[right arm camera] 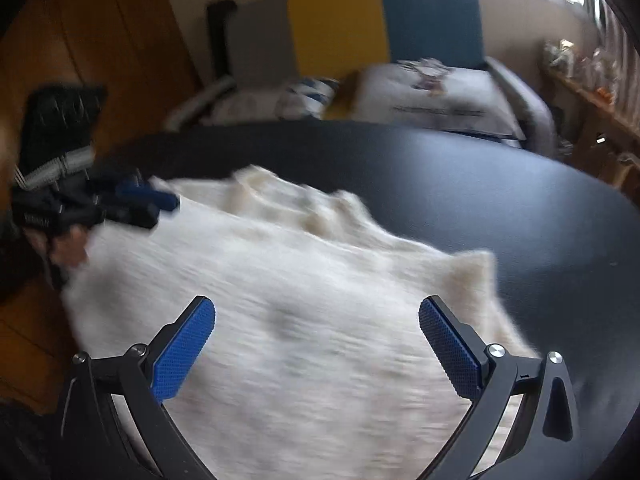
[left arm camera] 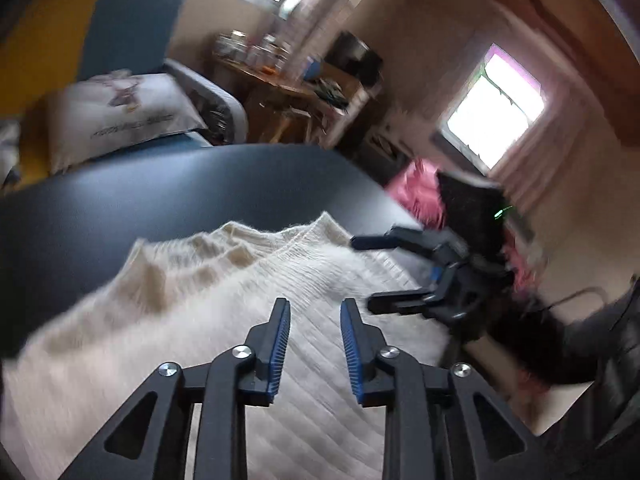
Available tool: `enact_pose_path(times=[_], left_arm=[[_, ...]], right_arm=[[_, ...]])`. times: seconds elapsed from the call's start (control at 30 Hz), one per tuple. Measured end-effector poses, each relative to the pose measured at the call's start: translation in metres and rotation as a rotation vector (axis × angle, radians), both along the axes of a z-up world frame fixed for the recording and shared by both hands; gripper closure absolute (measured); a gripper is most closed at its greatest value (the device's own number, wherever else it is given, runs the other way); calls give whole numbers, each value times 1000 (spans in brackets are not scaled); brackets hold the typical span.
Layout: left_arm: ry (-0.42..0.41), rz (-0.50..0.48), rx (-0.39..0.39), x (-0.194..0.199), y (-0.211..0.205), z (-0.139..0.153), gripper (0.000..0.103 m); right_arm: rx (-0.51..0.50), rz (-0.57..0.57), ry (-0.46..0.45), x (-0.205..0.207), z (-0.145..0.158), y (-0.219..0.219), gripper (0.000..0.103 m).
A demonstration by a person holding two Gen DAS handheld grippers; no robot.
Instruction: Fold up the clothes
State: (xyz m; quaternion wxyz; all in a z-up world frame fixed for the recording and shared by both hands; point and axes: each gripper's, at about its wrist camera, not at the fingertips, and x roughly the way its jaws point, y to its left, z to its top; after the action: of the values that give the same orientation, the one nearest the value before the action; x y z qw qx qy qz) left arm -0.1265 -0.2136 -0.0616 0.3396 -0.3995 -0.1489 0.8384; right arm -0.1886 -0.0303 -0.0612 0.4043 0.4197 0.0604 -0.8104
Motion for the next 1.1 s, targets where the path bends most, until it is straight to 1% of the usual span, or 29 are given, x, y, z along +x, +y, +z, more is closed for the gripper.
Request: enact_pose_path(times=[0.07,0.1,0.13,0.17,0.23,0.27,0.33,0.4,0.47,0.57,0.63,0.67,0.73,0.77,0.8,0.83,0.9,1.0,1.1], left_arm=[[-9,26,27,15,-10,1,77],[-11,40,40,24,-16,1,77],[-13,54,54,33,-22,1,77],[-15,68,67,41,-29,1,77],[-25,98,111,60,-39,-4,77],[-30,106,135,68,-44,-4,77],[-16,124,157,84,-52,-3,77],[-8,139,171,94,-59,-2,77],[11,161,166,106,-69,-1,77],[30,212,72,113,-73,-5,77],[35,288,-59,114,-73,-14,76],[36,311,-102,114,-71,-19,76],[11,379,-302,111,-60,-40,76],[4,409,-403,109,-54,-51,76],[14,427,-449,110,-48,-60,76],[50,453,-457,112,-45,-61,75],[56,510,-455,116,-40,-61,75],[60,567,-324,135,-44,-49,75],[71,600,-319,165,-48,-46,75]], right_arm=[[22,4,-25,2,-7,-17,0],[71,-8,-46,0,-16,-27,0],[144,-34,-54,-3,-27,-37,0],[193,-49,-32,-2,-33,-45,0],[253,-56,35,2,-38,-58,0],[265,-70,41,3,-38,-61,0],[260,-111,14,1,-35,-60,0],[250,-146,14,8,-26,-57,0],[231,-144,20,20,-16,-54,0],[212,-122,31,40,-6,-53,0],[204,-104,29,52,-4,-56,0],[199,-96,19,56,-6,-59,0],[216,-103,-8,63,-16,-65,0],[248,-110,-1,66,-23,-70,0],[286,-116,20,68,-31,-75,0],[307,-121,46,71,-36,-80,0],[304,-128,62,73,-35,-82,0],[265,-119,44,79,-24,-73,0],[206,-97,37,94,-9,-61,0]])
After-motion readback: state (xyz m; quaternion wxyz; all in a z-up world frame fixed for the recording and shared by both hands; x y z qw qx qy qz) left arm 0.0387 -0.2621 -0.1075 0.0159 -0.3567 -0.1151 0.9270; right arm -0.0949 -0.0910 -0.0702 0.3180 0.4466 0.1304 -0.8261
